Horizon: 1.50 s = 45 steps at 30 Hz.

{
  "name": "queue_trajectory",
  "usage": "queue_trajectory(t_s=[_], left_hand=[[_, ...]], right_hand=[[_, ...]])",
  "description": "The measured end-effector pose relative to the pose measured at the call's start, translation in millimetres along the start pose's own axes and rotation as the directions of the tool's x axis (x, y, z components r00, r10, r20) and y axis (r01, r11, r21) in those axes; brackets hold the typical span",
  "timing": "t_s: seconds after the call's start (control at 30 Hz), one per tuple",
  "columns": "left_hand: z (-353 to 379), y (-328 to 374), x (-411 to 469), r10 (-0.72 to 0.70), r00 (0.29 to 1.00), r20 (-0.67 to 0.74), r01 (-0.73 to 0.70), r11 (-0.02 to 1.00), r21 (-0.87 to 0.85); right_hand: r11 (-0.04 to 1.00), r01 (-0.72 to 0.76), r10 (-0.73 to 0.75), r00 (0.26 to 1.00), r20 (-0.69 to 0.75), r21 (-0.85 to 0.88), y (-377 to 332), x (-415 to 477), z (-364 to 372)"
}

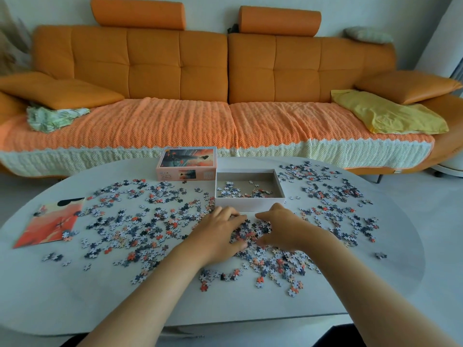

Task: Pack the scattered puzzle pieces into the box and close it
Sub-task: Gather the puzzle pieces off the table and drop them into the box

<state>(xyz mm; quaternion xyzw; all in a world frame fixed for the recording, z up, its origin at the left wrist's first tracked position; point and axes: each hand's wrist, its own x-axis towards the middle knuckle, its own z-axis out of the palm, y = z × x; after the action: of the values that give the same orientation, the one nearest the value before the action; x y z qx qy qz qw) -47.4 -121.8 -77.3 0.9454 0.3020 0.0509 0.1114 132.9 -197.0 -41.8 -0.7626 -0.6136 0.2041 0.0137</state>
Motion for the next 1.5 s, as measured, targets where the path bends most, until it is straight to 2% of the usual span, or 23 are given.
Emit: queue_trajectory(t_s=[0.2,0.37,0.47,0.6,0.73,0.8,0.87,1.0,1.07,1.13,1.23,1.3,1.4,1.5], left_hand=[[-3.0,0.8,8.9,0.016,0.992,-0.124,-0.031,0.992,-0.123],[-4.9,-4.3,12.6,0.012,0.987,-0.163,-0.042,0.982,-0.185],[-11.4,-6.2,16.5,-0.006,0.982,-0.191,-0.041,0.97,-0.24],[-31.1,-11.3,26.3,-0.053,0.968,-0.245,-0.046,0.923,-0.383],[-47.1,-21.8,48.2,-0.134,0.906,-0.401,-0.058,0.9,-0.432],[-48.1,-26.7,59.6,-0.168,0.879,-0.447,-0.035,0.911,-0.411],[-43.3,-31.3,67.5,-0.163,0.886,-0.434,-0.005,0.932,-0.361],[-31.4,-39.5,72.9,-0.149,0.946,-0.287,0.095,0.976,-0.195],[-30.2,-41.3,73.2,-0.129,0.966,-0.225,0.107,0.989,-0.106],[-28.4,-43.4,71.5,-0.092,0.967,-0.237,0.085,0.996,-0.041],[-25.3,-43.6,63.3,-0.02,0.939,-0.344,0.02,1.0,-0.003],[-24.3,-41.8,58.1,0.021,0.961,-0.275,0.004,0.996,0.089],[-21.2,-40.2,51.2,0.025,0.988,-0.155,-0.001,0.988,0.153],[-20.7,-40.3,45.2,0.046,0.973,-0.228,-0.032,0.997,0.063]], right_hand=[[0.996,0.063,-0.058,0.995,-0.081,0.062,-9.8,10.6,1.6],[0.994,0.107,-0.102,0.987,-0.121,0.035,-14.1,16.6,-3.7],[0.989,0.122,-0.11,0.983,-0.145,0.078,-14.4,19.0,-13.9],[0.967,0.153,-0.084,0.947,-0.311,0.205,-16.6,24.1,-36.0],[0.951,0.188,-0.042,0.865,-0.501,0.245,-17.1,43.7,-45.4],[0.953,0.198,-0.047,0.846,-0.53,0.231,-16.8,55.4,-42.0],[0.95,0.214,-0.068,0.853,-0.518,0.229,-15.2,65.1,-36.5],[0.976,0.176,-0.122,0.931,-0.344,0.131,-10.2,69.6,-32.3],[0.979,0.161,-0.11,0.935,-0.338,0.126,-8.1,66.4,-34.4],[0.977,0.175,-0.116,0.918,-0.379,0.124,-6.0,63.5,-36.0],[0.968,0.238,-0.185,0.897,-0.402,0.084,-5.9,58.7,-31.1],[0.962,0.272,-0.254,0.917,-0.308,0.017,-6.1,55.2,-22.5],[0.973,0.23,-0.232,0.954,-0.189,-0.028,-3.3,51.1,-13.4],[0.969,0.245,-0.247,0.924,-0.293,-0.043,-0.7,46.8,-17.6]])
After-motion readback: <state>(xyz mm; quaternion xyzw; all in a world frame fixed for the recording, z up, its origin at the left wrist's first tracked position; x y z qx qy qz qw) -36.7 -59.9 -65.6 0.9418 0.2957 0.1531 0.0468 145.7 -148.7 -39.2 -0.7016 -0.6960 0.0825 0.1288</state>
